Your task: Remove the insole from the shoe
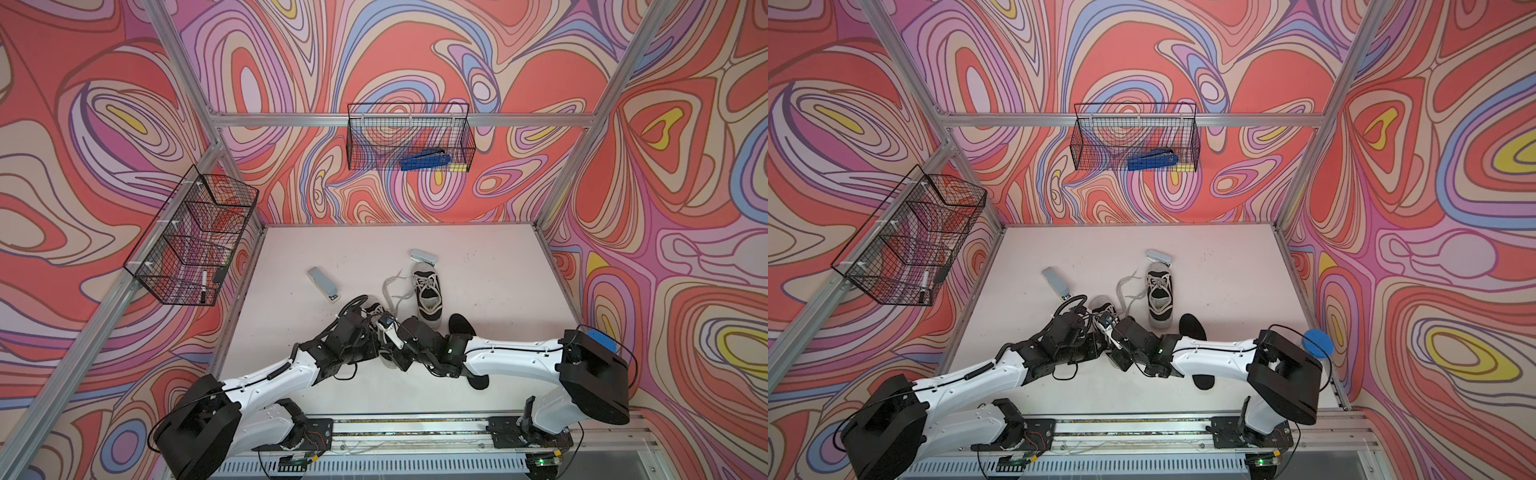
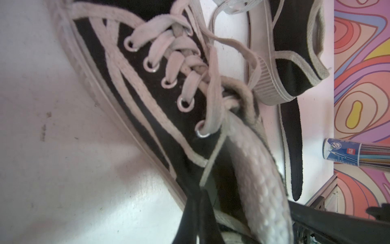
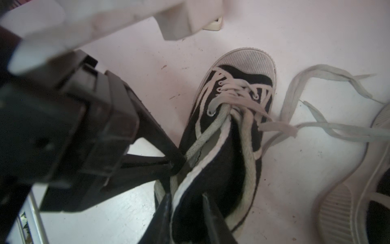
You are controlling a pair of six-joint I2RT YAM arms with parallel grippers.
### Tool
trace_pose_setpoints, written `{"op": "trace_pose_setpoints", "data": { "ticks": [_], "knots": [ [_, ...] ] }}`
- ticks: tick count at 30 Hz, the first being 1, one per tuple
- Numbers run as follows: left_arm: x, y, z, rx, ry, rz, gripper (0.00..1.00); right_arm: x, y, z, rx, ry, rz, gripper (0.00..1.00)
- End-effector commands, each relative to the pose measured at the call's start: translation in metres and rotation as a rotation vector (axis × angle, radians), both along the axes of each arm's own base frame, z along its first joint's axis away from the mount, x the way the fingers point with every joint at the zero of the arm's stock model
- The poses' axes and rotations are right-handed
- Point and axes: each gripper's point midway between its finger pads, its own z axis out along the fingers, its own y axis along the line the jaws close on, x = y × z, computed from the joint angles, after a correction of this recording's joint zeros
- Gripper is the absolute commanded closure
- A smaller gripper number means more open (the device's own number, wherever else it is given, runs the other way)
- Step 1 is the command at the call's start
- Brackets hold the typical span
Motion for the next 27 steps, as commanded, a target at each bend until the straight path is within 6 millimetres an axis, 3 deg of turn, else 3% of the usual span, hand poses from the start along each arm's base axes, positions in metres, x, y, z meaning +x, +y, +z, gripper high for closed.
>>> {"op": "trace_pose_setpoints", "data": {
  "ticks": [1,6,16,23,27],
  "knots": [
    [-0.005,0.005,0.001,0.008,0.016,0.002,1.00,0.009,0.010,0.018,0.040,-0.027,-0.034,0.89],
    [-0.006,0.012,-0.001,0.080,0.016,-0.013,1.00,0.011,0.014,0.046,0.079,0.024,-0.080,1.00],
    [-0.007,0.021,-0.009,0.144,0.031,-0.013,1.00,-0.007,0.012,0.106,0.097,0.233,-0.092,1.00],
    [0.008,0.020,0.012,0.148,0.009,0.021,1.00,-0.033,0.006,0.120,0.110,0.487,-0.020,1.00],
    [0.009,0.028,0.016,0.148,0.047,0.078,1.00,-0.049,0.002,0.113,0.081,0.576,0.043,1.00]
  ]
}}
